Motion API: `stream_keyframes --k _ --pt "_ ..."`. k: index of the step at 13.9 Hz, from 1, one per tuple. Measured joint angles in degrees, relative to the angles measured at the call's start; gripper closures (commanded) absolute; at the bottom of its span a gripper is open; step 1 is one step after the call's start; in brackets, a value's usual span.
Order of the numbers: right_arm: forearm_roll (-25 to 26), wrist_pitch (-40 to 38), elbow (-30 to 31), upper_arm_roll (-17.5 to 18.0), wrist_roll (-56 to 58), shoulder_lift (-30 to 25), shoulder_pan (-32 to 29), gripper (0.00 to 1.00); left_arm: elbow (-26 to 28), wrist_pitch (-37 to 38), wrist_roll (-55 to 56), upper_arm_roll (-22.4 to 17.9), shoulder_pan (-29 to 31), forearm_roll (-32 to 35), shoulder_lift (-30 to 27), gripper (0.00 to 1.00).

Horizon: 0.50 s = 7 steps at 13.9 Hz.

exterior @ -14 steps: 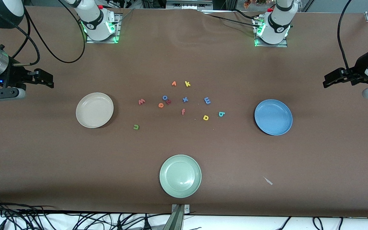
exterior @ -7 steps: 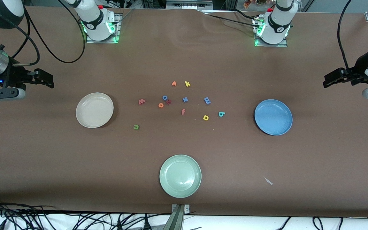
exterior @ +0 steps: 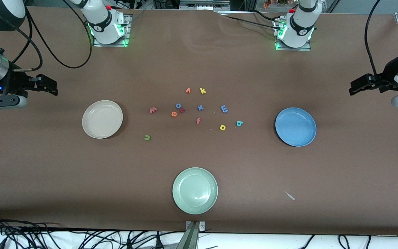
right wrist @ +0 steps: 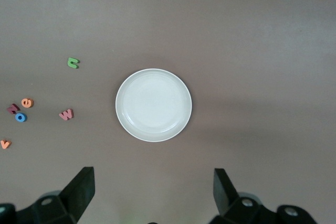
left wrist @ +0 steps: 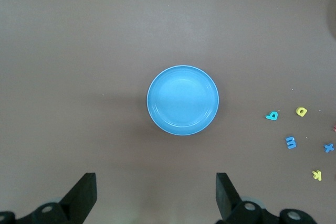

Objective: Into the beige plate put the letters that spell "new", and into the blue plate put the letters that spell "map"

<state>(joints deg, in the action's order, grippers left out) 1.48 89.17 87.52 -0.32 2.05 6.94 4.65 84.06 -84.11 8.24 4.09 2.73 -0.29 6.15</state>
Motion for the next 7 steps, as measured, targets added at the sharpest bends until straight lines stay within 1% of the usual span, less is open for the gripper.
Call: stream_keyframes --k 7 --pt "1.42 0.0 0.0 0.01 0.0 0.11 0.03 0.0 0.0 0.0 0.0 0.05 0.0 0.0 0.07 0.0"
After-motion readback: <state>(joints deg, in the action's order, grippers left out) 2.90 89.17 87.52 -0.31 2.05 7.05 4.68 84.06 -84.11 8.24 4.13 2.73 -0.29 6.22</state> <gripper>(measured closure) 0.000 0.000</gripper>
